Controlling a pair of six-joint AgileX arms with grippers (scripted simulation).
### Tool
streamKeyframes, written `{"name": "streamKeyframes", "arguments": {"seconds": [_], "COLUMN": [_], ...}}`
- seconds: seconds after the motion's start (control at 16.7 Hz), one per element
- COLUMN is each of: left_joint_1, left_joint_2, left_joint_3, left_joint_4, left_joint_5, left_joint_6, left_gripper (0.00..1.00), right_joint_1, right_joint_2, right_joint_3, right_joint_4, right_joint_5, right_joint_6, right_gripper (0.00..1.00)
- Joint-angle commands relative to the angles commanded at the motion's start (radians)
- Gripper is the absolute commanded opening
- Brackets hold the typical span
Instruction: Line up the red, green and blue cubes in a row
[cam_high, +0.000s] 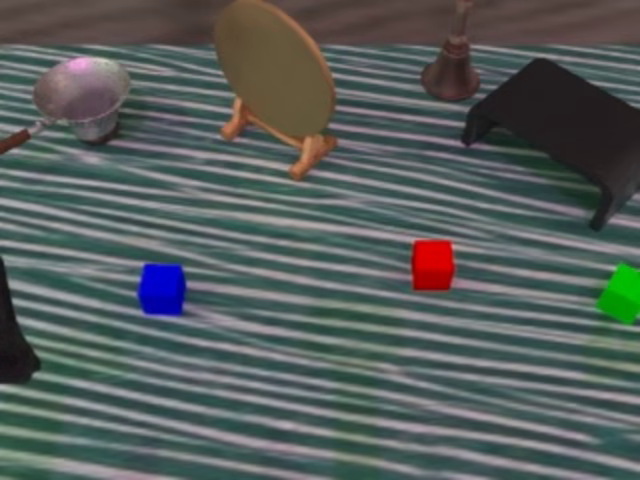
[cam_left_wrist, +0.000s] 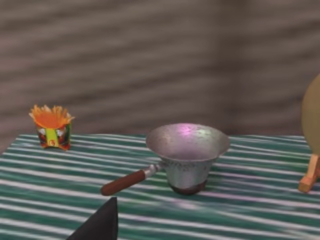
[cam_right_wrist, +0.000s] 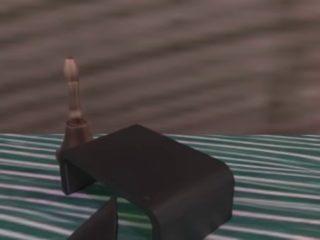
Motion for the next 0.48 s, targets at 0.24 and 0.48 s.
{"name": "streamKeyframes", "arguments": {"seconds": [0.24, 0.48], "left_joint_1": [0.0, 0.0], "left_joint_2": [0.0, 0.0], "left_joint_3": [0.0, 0.0], "left_joint_4": [0.0, 0.0], "left_joint_5": [0.0, 0.0], "left_joint_6": [0.0, 0.0], "left_gripper": [1.0, 1.0], "right_joint_1": [0.011, 0.064], "right_joint_2": [0.03, 0.218], "right_joint_3": [0.03, 0.214], "right_joint_4": [-0.021, -0.14], "right_joint_5": [-0.001, -0.004], "right_joint_6": [0.01, 0.064], "right_gripper": [1.0, 1.0]}}
